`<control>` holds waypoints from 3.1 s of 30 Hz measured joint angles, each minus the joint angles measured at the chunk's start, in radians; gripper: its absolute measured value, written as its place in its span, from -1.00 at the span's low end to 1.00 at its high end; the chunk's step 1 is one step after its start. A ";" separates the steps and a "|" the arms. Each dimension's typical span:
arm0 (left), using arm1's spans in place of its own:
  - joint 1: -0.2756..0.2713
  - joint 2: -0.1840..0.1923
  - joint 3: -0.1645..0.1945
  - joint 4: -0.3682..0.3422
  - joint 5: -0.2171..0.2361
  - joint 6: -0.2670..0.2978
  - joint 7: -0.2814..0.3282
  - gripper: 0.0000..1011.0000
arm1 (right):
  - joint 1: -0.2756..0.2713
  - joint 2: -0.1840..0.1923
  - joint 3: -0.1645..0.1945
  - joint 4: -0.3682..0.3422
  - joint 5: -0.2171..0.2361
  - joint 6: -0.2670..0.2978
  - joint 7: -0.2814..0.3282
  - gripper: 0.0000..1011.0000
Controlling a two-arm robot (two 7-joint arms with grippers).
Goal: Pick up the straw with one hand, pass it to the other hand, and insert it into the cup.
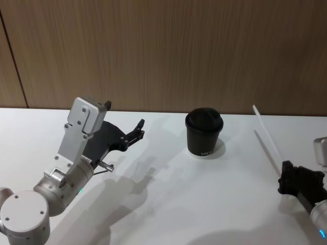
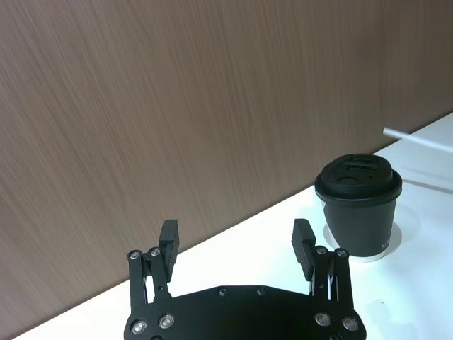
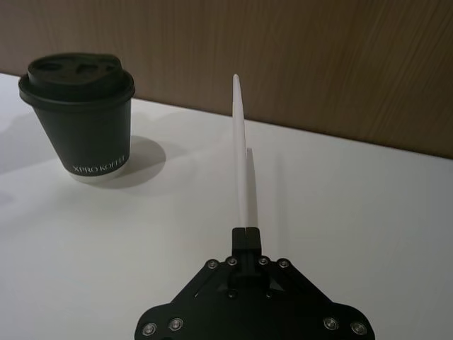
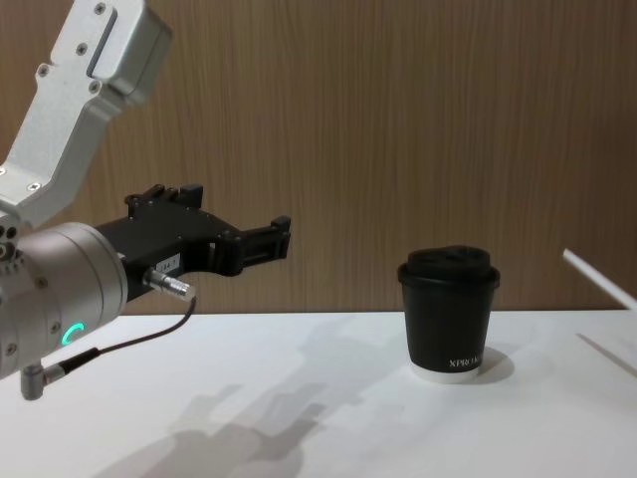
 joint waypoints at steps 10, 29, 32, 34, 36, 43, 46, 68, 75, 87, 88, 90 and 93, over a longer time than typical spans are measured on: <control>0.000 0.000 0.000 0.000 0.000 0.000 0.000 0.98 | -0.034 0.044 0.024 -0.050 -0.031 -0.135 0.026 -1.00; 0.000 0.000 0.000 0.000 0.000 0.000 0.000 0.99 | -0.069 0.130 0.083 -0.145 -0.007 -0.379 0.150 -1.00; 0.000 0.000 0.000 0.000 0.000 0.000 0.000 0.98 | -0.073 0.142 0.089 -0.156 0.006 -0.408 0.175 -1.00; 0.000 0.000 0.000 0.000 0.000 0.000 0.000 0.98 | -0.075 0.147 0.092 -0.162 0.013 -0.421 0.188 -1.00; 0.000 0.000 0.000 0.000 0.000 0.000 0.000 0.98 | -0.078 0.156 0.095 -0.169 0.025 -0.442 0.212 -1.00; 0.000 0.000 0.000 0.000 0.000 0.000 0.000 0.98 | -0.079 0.184 0.094 -0.185 0.063 -0.493 0.285 -1.00; 0.000 0.000 0.000 0.000 0.000 0.000 0.000 0.98 | -0.075 0.198 0.087 -0.189 0.077 -0.511 0.315 -1.00; 0.000 0.000 0.000 0.000 0.000 0.000 0.000 0.98 | -0.005 0.238 -0.008 -0.192 0.126 -0.566 0.449 -1.00; 0.000 0.000 0.000 0.000 0.000 0.000 0.000 0.98 | 0.006 0.241 -0.022 -0.192 0.131 -0.571 0.460 -1.00; 0.006 -0.002 -0.013 -0.004 -0.039 -0.013 -0.039 0.98 | 0.015 0.243 -0.035 -0.191 0.135 -0.573 0.470 -1.00; 0.007 -0.002 -0.014 -0.005 -0.044 -0.015 -0.045 0.98 | 0.015 0.243 -0.036 -0.191 0.135 -0.573 0.470 -1.00; 0.010 -0.003 -0.020 -0.008 -0.069 -0.024 -0.072 0.98 | 0.016 0.243 -0.037 -0.191 0.135 -0.573 0.471 -1.00; 0.013 -0.003 -0.024 -0.011 -0.092 -0.032 -0.098 0.98 | 0.017 0.243 -0.038 -0.191 0.136 -0.573 0.471 -1.00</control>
